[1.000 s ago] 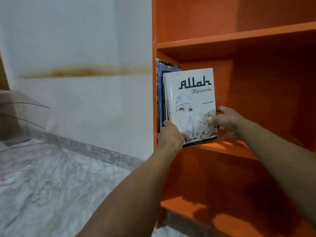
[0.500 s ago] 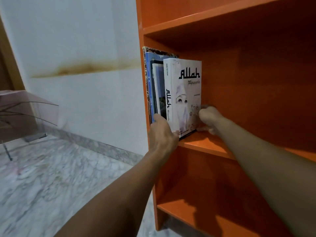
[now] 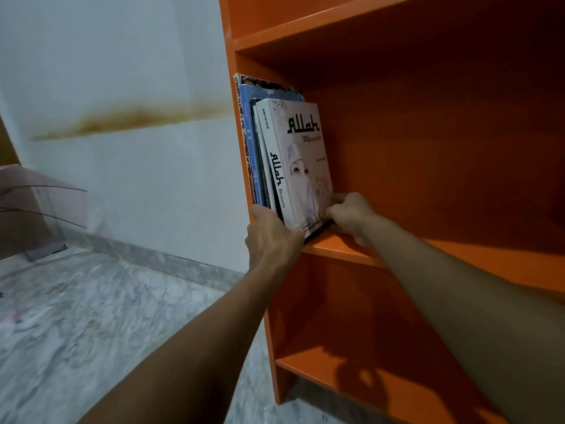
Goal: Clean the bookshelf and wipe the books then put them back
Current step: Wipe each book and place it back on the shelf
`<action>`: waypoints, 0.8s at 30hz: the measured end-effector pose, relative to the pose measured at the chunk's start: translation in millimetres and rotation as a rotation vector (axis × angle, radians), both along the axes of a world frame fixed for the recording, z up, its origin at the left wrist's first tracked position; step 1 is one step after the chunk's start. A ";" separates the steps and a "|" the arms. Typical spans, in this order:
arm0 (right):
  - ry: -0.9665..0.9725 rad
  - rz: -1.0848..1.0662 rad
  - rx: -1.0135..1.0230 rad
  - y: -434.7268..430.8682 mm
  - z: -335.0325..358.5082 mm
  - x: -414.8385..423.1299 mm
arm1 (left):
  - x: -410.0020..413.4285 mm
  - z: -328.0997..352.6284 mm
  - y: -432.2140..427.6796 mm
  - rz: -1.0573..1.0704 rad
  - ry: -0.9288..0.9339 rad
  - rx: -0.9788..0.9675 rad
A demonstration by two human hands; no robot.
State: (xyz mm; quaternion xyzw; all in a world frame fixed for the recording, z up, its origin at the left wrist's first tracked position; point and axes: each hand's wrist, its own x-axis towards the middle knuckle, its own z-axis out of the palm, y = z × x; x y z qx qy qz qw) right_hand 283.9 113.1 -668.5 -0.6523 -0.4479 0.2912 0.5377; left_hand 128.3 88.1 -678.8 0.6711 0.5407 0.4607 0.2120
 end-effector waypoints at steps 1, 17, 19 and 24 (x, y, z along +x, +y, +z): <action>-0.017 -0.005 0.006 -2.0 -1.0 -1.7 | -0.2 -0.7 -2.1 -0.006 0.022 0.005; -0.892 -0.154 -0.025 -118.9 -58.3 -91.7 | -68.2 -61.1 -47.2 -0.223 0.270 -0.153; -0.903 -0.194 -0.141 -142.4 -76.9 -96.8 | -73.3 -78.0 -56.8 -0.279 0.309 -0.174; -0.929 -0.275 -0.466 -215.1 -121.5 -103.2 | -63.7 -128.4 -101.3 -0.497 0.488 -0.207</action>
